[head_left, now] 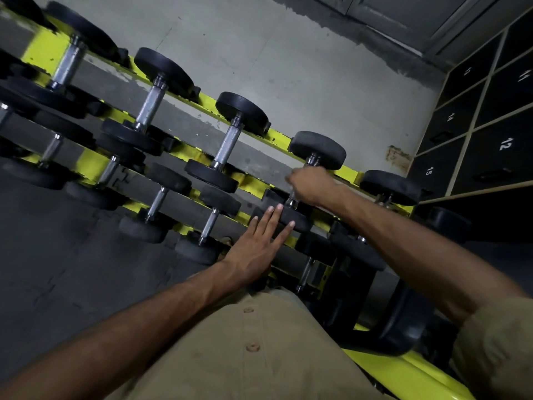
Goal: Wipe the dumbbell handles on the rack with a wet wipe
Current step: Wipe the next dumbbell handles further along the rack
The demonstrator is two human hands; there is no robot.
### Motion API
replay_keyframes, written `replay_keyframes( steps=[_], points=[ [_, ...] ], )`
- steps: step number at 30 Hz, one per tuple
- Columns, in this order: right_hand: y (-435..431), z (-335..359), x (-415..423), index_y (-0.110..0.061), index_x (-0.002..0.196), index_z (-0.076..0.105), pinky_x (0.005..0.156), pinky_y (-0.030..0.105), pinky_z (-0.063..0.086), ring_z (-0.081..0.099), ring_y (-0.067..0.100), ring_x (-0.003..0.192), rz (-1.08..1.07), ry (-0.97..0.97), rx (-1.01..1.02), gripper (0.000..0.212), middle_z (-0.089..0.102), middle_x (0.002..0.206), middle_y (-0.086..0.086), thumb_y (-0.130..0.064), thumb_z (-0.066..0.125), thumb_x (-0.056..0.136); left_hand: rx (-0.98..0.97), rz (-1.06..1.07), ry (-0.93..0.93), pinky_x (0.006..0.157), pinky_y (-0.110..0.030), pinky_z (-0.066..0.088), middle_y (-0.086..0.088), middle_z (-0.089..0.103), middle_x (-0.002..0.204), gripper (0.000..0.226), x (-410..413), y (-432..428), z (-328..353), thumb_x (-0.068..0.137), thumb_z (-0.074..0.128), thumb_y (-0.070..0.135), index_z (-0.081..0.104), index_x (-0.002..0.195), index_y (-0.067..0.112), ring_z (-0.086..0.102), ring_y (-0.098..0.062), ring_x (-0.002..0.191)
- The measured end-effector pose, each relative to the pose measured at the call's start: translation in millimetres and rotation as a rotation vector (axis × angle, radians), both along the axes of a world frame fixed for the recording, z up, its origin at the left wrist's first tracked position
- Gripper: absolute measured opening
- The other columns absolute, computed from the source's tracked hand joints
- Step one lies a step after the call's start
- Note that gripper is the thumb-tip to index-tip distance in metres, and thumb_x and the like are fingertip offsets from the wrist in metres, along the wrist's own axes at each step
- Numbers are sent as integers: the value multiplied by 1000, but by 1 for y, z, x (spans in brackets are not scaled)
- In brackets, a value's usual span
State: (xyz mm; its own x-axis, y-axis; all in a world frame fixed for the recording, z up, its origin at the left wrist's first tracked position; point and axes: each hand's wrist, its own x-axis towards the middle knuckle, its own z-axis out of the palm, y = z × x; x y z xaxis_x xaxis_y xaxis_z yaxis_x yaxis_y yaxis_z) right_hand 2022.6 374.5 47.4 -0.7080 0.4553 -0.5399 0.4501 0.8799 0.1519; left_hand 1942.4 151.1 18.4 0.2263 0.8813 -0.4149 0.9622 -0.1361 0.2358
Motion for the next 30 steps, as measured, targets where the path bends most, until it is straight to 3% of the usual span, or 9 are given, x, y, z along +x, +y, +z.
replay_keyframes(
  steps=[3,6,8,11,16,20,23,27,30],
  points=[
    [-18,-1,-25,-9,98,69,70,35,54,71,31,90,-68,-222,-222,22,72,101,8,-20,50,96,-1,0,2,128,-59,11,-31,-45,154,91,-1,0,1,104,41,5,-30,160,16,-27,-47,153],
    [-11,-1,-43,-5,83,66,58,37,61,71,27,57,-315,-276,-449,33,74,81,13,-22,44,101,-15,-10,2,129,-59,11,-30,-43,157,94,-4,1,3,103,44,4,-29,161,17,-26,-46,154],
    [-7,-4,-45,-4,86,68,56,38,62,72,28,57,-308,-281,-507,30,74,86,16,-20,46,100,-14,-20,1,129,-59,11,-29,-43,156,97,-5,1,4,102,46,3,-30,160,17,-27,-45,154],
    [-1,-5,-29,-10,94,72,46,30,56,73,25,62,-232,-149,-504,19,72,94,10,-12,54,96,-20,-18,-11,129,-59,11,-29,-45,156,100,-5,1,4,101,47,0,-31,160,18,-29,-45,153],
    [-12,-15,21,-21,100,76,72,28,47,65,17,93,-186,286,-396,12,71,103,-3,-17,68,92,-23,-5,-30,128,-59,12,-27,-47,156,97,-6,1,1,103,45,3,-33,159,19,-29,-44,153],
    [-35,-33,48,-24,94,69,73,40,52,62,27,89,-417,527,-341,7,60,98,4,-23,71,88,-34,-11,-38,129,-57,10,-27,-44,158,99,-7,1,4,102,47,1,-31,160,19,-30,-43,153],
    [-47,-43,57,-22,88,63,69,36,51,64,25,84,-733,658,-263,17,70,92,3,-30,76,80,-21,-9,-39,129,-57,12,-28,-43,159,100,-8,2,3,104,51,10,-30,160,19,-29,-43,154],
    [-53,-61,64,-20,86,66,69,29,44,63,18,81,-1048,659,-284,14,71,87,-3,-23,79,80,-49,-21,-39,129,-57,13,-27,-43,159,105,-9,3,5,102,58,17,-29,161,19,-29,-43,154],
    [-45,-73,64,-11,85,73,70,33,48,64,22,78,-1136,612,-379,3,73,83,7,-11,73,82,-62,-21,-35,129,-57,11,-27,-43,159,106,-9,4,6,101,58,13,-29,161,19,-32,-43,153]
  ],
)
